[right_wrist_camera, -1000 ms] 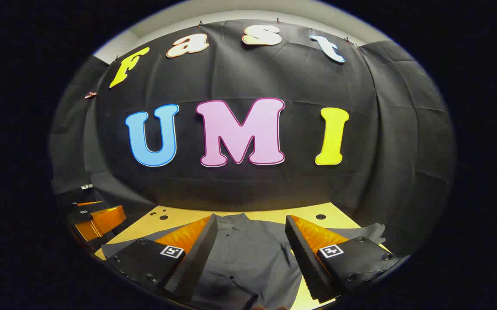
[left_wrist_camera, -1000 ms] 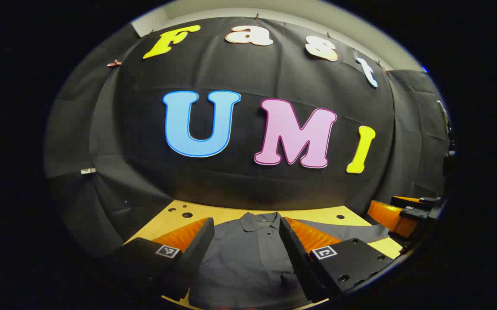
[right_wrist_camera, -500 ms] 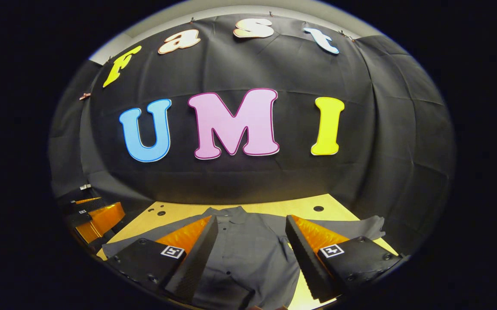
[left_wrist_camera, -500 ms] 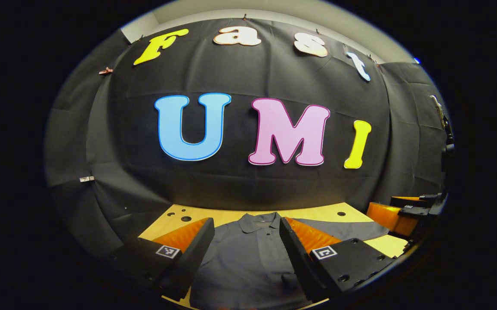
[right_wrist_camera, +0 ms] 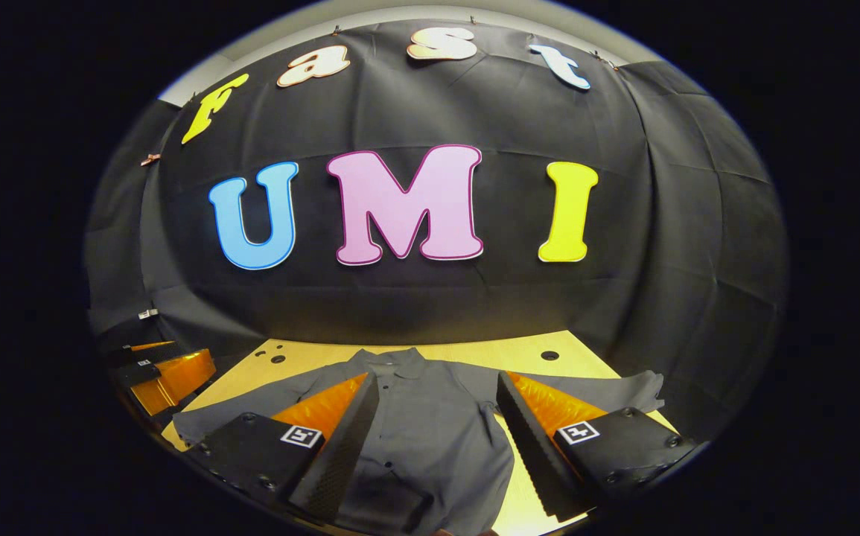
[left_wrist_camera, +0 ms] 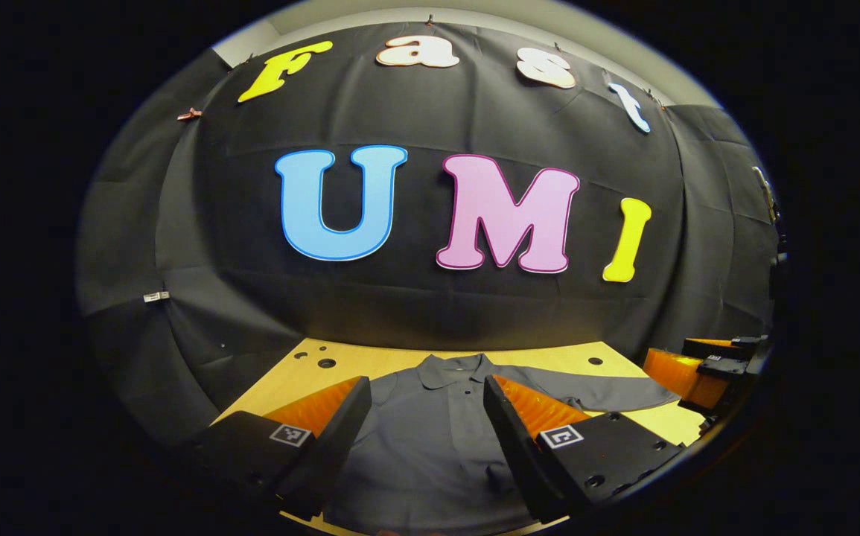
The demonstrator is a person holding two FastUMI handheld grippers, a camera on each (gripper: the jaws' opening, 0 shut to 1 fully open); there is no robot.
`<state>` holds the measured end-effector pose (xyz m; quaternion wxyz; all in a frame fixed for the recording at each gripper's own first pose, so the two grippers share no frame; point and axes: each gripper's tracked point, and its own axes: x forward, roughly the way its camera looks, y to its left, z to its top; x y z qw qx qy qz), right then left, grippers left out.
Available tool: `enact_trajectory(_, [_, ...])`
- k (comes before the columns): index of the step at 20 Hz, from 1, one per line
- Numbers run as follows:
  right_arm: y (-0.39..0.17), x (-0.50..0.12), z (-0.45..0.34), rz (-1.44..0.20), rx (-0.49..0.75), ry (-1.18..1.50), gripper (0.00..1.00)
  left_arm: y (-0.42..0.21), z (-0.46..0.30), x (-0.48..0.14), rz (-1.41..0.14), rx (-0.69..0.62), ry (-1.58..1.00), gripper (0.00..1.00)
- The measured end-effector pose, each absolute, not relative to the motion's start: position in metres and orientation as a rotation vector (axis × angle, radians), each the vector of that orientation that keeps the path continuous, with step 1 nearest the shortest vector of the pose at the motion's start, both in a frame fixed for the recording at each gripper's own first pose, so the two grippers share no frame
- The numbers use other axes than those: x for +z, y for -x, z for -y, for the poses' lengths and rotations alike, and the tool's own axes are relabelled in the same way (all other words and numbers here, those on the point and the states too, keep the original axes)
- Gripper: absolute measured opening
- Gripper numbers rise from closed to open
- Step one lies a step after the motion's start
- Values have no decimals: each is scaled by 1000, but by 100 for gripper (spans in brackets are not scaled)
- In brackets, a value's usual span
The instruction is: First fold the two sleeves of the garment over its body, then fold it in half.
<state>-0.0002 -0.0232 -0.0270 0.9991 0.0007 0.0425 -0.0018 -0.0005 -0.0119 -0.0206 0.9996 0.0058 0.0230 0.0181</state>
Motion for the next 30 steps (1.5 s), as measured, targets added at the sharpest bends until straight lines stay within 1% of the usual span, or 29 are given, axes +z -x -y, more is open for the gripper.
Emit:
enact_trajectory(3, [-3, -28, 32, -90, -21, -15, 98, 2, 12, -21, -48, 43, -25, 95])
enact_trajectory(4, [-6, -28, 38, -88, -33, -16, 98, 2, 12, -22, -48, 47, -31, 92])
enact_trajectory(5, [-8, -29, 43, -89, -44, -18, 99, 2, 12, -22, -47, 51, -36, 96])
enact_trajectory(6, [-11, -30, 49, -91, -55, -22, 99, 2, 13, -22, -47, 54, -40, 96])
enact_trajectory(7, [-13, -31, 54, -91, -66, -25, 98, 2, 13, -22, -47, 56, -42, 92])
enact_trajectory(8, [-15, -31, 60, -92, -77, -27, 99, 2, 14, -22, -47, 58, -44, 96])
enact_trajectory(16, [-44, -32, 113, -106, -158, -56, 98, -9, 15, -22, -48, 92, -64, 96])
enact_trajectory(24, [-65, -52, 217, -160, -321, -79, 99, -40, -9, -14, -26, 205, -72, 96])
enact_trajectory(30, [-79, -75, 290, -205, -442, -128, 99, -60, -20, -30, -72, 250, -60, 96])
